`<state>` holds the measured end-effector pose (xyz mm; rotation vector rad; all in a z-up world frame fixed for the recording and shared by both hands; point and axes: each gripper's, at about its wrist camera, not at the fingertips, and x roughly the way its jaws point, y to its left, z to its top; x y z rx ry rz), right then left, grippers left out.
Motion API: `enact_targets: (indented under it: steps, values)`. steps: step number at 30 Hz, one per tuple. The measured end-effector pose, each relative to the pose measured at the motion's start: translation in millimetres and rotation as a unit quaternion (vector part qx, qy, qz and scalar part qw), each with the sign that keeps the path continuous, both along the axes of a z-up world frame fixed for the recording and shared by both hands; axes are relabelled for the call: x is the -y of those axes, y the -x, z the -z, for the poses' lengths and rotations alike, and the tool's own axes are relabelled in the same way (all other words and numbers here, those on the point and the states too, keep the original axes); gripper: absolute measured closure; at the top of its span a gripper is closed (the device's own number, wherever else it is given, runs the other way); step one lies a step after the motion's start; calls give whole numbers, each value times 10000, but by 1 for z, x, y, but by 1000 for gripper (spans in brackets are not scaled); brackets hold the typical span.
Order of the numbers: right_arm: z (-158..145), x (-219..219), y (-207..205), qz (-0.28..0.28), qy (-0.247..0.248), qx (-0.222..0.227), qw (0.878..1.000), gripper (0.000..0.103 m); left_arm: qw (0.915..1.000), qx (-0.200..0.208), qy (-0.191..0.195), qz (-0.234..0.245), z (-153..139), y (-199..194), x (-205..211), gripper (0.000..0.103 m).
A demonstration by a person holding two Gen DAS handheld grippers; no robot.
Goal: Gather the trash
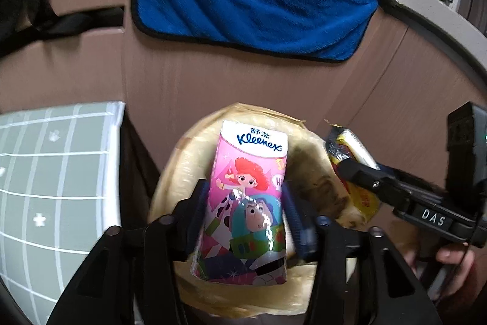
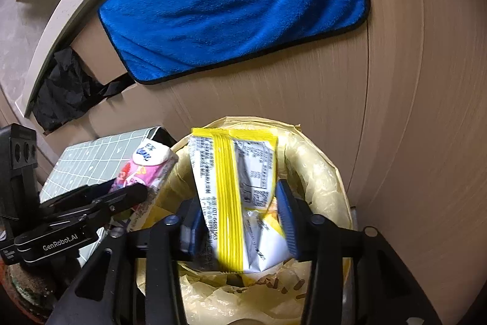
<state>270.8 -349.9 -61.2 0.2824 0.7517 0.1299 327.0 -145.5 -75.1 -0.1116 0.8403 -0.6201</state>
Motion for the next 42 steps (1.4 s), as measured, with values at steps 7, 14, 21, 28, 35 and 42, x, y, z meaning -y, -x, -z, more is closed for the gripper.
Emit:
enact_targets:
  steps: [7, 14, 21, 28, 35, 42]
  values:
    - [-4, -2, 7, 105, 74, 17, 9999, 42, 9998, 100, 175, -82, -14, 5, -9, 20]
    - [-17, -4, 22, 243, 62, 150, 9996, 37, 9979, 308, 209, -528, -31, 29, -42, 20]
    - [-28, -20, 54, 235, 168, 263, 9992, 36, 9941, 566, 83, -920, -41, 73, -73, 20]
    - [-60, -52, 129, 153, 400, 738, 9964, 36, 9822, 1377, -348, -1228, -73, 167, -98, 20]
    - [-84, -95, 211, -341, 416, 1171, 9917, 36, 9618, 1753, -886, -1905, -91, 251, -117, 20]
    - [-87, -128, 269, -426, 574, 1416, 9873, 35, 9522, 2019, -1071, -2025, -104, 307, -136, 20]
